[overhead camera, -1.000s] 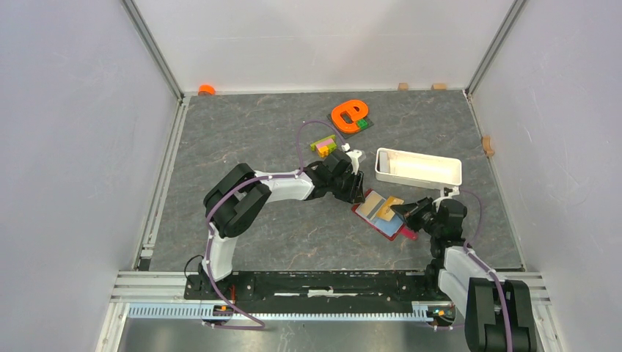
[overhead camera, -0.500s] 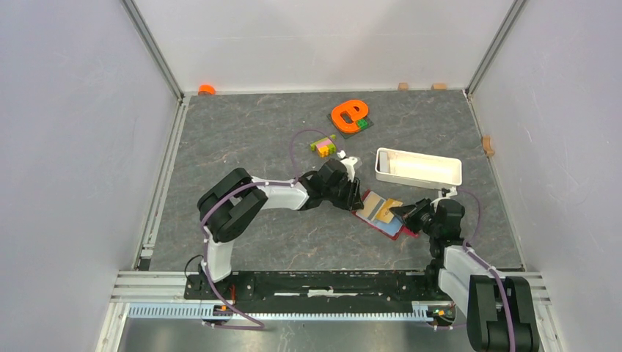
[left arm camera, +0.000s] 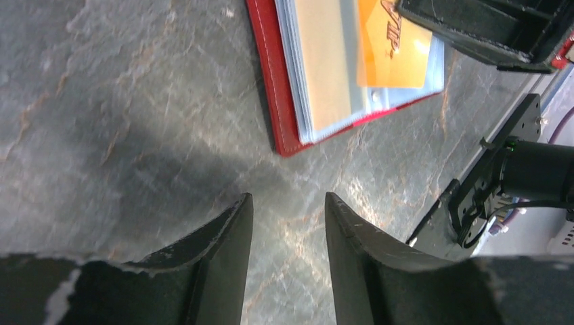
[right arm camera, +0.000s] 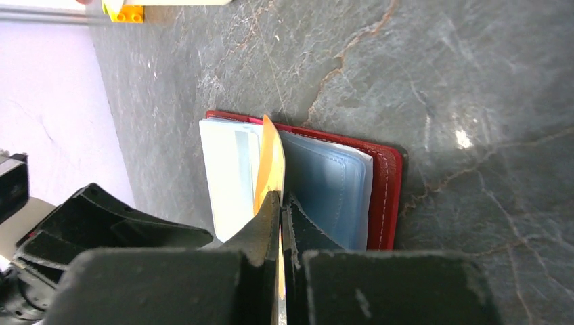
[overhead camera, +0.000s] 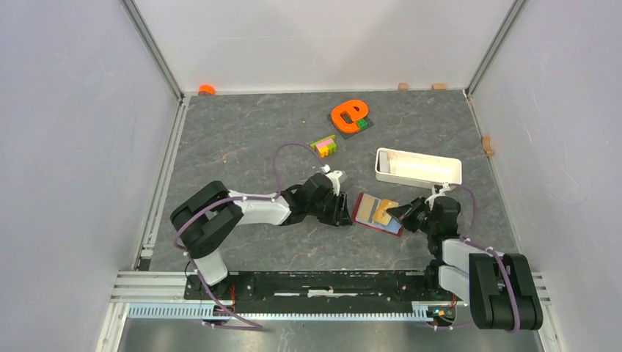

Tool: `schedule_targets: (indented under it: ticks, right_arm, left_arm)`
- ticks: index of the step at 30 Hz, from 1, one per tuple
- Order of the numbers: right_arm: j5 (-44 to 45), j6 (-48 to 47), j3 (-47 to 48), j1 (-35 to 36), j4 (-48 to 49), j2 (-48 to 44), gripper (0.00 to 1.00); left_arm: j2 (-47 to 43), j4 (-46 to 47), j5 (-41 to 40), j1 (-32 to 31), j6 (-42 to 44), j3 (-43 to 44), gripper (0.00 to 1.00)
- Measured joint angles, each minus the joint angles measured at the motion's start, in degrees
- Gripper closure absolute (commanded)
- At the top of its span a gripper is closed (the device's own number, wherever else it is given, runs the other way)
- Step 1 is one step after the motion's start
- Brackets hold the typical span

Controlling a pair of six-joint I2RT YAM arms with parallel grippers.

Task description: Put the credit cards into the card holder

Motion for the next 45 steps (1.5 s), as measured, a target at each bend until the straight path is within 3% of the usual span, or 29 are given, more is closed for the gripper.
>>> schedule_targets:
  ticks: [9, 14, 20, 31, 45]
  right_arm:
    - [0.0, -2.1, 1.1, 9.6, 6.4, 6.7, 1.0]
    - [0.1, -1.0, 1.1, 12.7, 8.6, 7.8, 1.0]
    - [-0.2, -1.6, 1.1, 14.0, 8.6, 7.8, 1.0]
    - [-2.7, -4.3, 1.1, 15.1, 6.5, 7.1, 1.0]
    - [-4.0, -5.3, 1.7, 15.3, 7.5, 9.7, 1.0]
  left_arm:
    - [-14.0, -9.0, 0.0, 1.4, -0.3, -4.3, 0.37]
    - [-19.4, -13.0, -0.1, 2.9, -0.3, -4.6, 0.37]
    - [-16.2, -9.8, 0.0, 3.3, -3.0, -6.9, 0.37]
    - [-4.5, 4.0, 0.5, 3.3, -8.7, -7.6, 0.48]
    - [-2.5, 7.3, 0.7, 3.4, -8.9, -7.4, 0.53]
